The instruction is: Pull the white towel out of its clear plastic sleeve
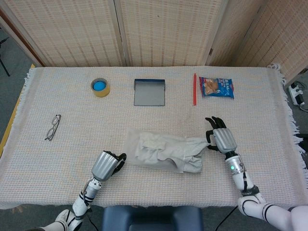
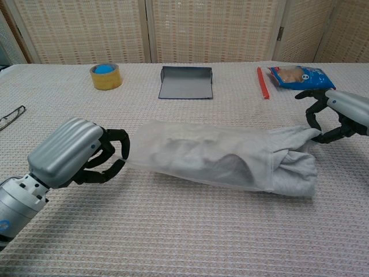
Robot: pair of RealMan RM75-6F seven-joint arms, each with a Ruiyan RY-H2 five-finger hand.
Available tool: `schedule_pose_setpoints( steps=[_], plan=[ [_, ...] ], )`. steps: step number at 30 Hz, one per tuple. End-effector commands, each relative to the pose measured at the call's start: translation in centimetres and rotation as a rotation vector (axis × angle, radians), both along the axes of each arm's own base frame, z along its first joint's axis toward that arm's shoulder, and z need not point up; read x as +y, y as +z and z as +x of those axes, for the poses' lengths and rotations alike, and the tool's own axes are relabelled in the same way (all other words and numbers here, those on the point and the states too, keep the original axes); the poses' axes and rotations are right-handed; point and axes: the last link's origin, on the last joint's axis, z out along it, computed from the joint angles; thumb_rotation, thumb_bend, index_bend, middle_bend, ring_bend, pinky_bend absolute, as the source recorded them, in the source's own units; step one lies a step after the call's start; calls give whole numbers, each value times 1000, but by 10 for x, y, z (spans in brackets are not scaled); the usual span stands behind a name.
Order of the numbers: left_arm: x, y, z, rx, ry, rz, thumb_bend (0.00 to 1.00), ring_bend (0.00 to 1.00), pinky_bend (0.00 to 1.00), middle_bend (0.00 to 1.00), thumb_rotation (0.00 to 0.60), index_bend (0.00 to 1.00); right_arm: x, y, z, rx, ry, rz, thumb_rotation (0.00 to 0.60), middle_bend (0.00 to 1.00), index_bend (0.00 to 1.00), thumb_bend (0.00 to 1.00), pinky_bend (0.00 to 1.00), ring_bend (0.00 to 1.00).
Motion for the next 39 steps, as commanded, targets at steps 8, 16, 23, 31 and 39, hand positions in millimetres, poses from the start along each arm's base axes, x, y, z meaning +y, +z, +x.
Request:
schedule_pose_setpoints(
  steps=[8, 16, 23, 31, 39],
  plan=[
    [23, 21, -25, 60, 53, 59, 697, 1000, 1000, 1000, 600, 753, -12, 36, -13, 28, -25, -75, 600, 98, 761, 429, 0, 0],
    [35, 39, -46, 100, 99, 103, 695, 1000, 1000, 1000, 600, 754, -23, 61, -31, 92, -70, -126, 600, 98, 761, 429, 0, 0],
    [41, 67, -76, 126, 178, 165, 696, 1000, 1000, 1000, 600, 753, -32, 91, -53, 124, -142, -200, 600, 98, 762, 429, 0, 0],
    [31, 69, -86, 123, 187, 139, 647, 1000, 1000, 1000, 600, 688, -30, 94, -57, 73, -158, -190, 600, 92, 717, 426, 0, 0],
    [24, 60, -69, 91, 152, 117, 194, 1000, 1000, 1000, 600, 177, -16, 92, -52, 48, -132, -155, 600, 0, 0, 275, 0, 0]
  ],
)
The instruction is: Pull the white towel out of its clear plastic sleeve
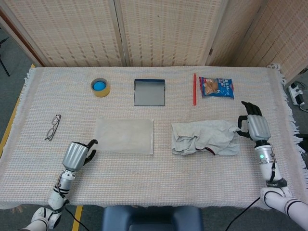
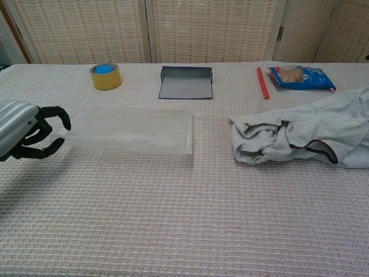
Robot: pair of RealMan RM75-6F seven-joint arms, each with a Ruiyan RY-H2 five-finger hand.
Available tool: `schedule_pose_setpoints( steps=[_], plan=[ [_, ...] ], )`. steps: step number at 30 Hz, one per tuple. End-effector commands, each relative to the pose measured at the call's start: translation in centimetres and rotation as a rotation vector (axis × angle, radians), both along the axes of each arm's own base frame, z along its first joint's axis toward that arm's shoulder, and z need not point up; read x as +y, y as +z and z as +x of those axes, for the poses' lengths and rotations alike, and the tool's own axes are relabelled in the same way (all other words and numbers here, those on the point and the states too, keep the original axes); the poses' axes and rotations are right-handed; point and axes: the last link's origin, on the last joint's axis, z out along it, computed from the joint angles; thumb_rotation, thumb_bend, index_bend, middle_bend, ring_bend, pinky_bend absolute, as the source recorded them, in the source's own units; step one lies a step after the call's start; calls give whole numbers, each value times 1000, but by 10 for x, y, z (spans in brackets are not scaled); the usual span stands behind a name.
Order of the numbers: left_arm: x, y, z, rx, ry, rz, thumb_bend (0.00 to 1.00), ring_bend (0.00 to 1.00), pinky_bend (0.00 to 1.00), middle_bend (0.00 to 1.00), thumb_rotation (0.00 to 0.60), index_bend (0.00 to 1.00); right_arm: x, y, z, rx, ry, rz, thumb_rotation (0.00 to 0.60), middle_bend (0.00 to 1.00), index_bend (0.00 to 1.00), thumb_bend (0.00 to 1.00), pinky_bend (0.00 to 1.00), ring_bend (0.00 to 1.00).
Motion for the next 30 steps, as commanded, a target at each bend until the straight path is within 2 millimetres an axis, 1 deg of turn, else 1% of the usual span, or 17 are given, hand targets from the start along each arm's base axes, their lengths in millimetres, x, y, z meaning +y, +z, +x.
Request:
schedule_pose_setpoints(
  steps=[1, 4, 5, 6, 8, 9, 10, 12, 13, 15, 16, 18, 20, 22, 24, 27, 30],
  plan=[
    [-3, -2, 6, 10, -5, -9, 167, 1000, 1000, 1000, 600, 148, 9, 5, 1, 48, 7, 14, 600, 0, 0, 247, 0, 0],
    [-12, 4, 10, 30, 8, -32, 128, 964, 1000, 955, 600, 103, 22, 15, 6, 131, 11, 60, 600, 0, 0, 178, 0, 0],
    [-15, 7, 10, 32, 19, -42, 121, 925, 999, 909, 600, 95, 27, 19, 8, 158, 12, 73, 600, 0, 0, 165, 0, 0],
    [-18, 11, 11, 34, 31, -54, 116, 863, 981, 845, 600, 89, 33, 23, 9, 186, 11, 88, 600, 0, 0, 148, 0, 0],
    [-27, 23, 14, 33, 62, -81, 113, 758, 913, 752, 600, 83, 48, 35, 15, 248, 15, 107, 600, 0, 0, 130, 0, 0],
    [-31, 30, 16, 37, 77, -90, 113, 663, 822, 678, 600, 81, 56, 40, 17, 274, 15, 115, 600, 0, 0, 126, 0, 0],
    [-35, 40, 17, 43, 95, -98, 113, 608, 761, 636, 600, 80, 66, 47, 22, 292, 21, 118, 600, 0, 0, 124, 0, 0],
    [-42, 55, 19, 49, 125, -106, 122, 449, 557, 502, 600, 80, 83, 56, 28, 311, 34, 120, 600, 0, 0, 121, 0, 0],
    [-46, 62, 21, 44, 139, -115, 126, 397, 492, 457, 600, 81, 91, 59, 31, 316, 40, 121, 600, 0, 0, 120, 0, 0],
    [-52, 73, 24, 17, 158, -130, 137, 319, 403, 396, 600, 85, 104, 64, 36, 325, 56, 118, 600, 0, 0, 120, 0, 0],
    [-60, 88, 24, -18, 178, -145, 145, 291, 371, 377, 600, 95, 120, 68, 42, 314, 84, 111, 600, 0, 0, 120, 0, 0],
    [-73, 109, 25, -54, 194, -158, 160, 263, 336, 359, 600, 115, 141, 70, 46, 302, 119, 99, 600, 0, 0, 120, 0, 0],
    [-85, 123, 23, -81, 204, -149, 167, 243, 311, 345, 600, 127, 156, 70, 47, 287, 142, 81, 600, 0, 0, 119, 0, 0],
    [-97, 132, 18, -91, 203, -137, 172, 221, 285, 327, 600, 137, 169, 68, 47, 268, 157, 60, 600, 0, 0, 119, 0, 0],
    [-111, 141, 8, -104, 225, -125, 173, 202, 261, 309, 600, 142, 184, 65, 45, 263, 170, 38, 600, 0, 0, 118, 0, 0],
    [-131, 152, -14, -137, 290, -117, 172, 189, 241, 298, 600, 163, 204, 60, 38, 263, 171, 22, 600, 0, 0, 119, 0, 0],
    [-141, 158, -33, -96, 333, -93, 172, 178, 222, 291, 600, 170, 214, 59, 36, 270, 183, 26, 600, 0, 0, 119, 0, 0]
  ],
)
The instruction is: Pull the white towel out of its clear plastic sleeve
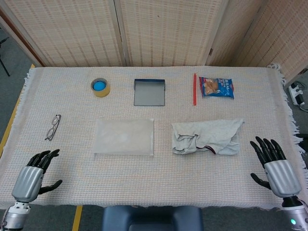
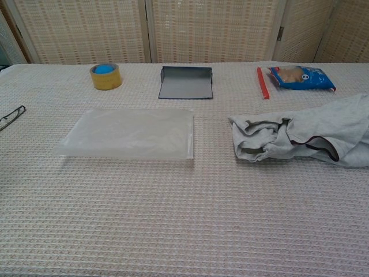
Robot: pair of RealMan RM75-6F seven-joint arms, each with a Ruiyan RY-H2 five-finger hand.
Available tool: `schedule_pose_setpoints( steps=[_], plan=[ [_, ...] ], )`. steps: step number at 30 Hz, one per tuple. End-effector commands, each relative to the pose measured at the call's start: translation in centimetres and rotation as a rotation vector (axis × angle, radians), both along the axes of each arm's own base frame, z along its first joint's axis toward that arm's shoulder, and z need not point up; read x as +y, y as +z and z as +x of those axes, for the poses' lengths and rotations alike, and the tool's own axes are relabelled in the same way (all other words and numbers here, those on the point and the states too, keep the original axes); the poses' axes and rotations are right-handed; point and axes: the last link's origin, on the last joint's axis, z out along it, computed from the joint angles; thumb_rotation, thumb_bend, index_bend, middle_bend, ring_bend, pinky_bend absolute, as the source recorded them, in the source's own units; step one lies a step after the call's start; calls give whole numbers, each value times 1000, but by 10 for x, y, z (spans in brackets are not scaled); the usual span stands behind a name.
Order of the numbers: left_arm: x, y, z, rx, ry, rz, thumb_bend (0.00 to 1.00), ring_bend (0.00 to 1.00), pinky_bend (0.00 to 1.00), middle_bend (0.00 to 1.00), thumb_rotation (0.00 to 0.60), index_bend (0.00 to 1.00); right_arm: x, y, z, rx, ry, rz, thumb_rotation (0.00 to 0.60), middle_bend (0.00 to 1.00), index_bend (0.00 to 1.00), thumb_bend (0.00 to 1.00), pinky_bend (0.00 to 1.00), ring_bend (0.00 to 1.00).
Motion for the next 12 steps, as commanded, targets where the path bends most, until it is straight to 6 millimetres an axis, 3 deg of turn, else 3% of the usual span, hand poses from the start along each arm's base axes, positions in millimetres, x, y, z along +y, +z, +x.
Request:
schedule_pose_setpoints(
  steps=[1, 12],
  plan=[
    [-19, 13, -27, 39, 65, 16, 172, 174, 217, 287, 600, 170, 15, -4, -2, 1, 23, 5, 600, 0, 0, 119, 0, 0],
    [-17, 21, -29, 70, 40, 50, 165, 69, 188, 170, 600, 177, 14, -5, -4, -30, 15, 27, 600, 0, 0, 110, 0, 0]
  ],
)
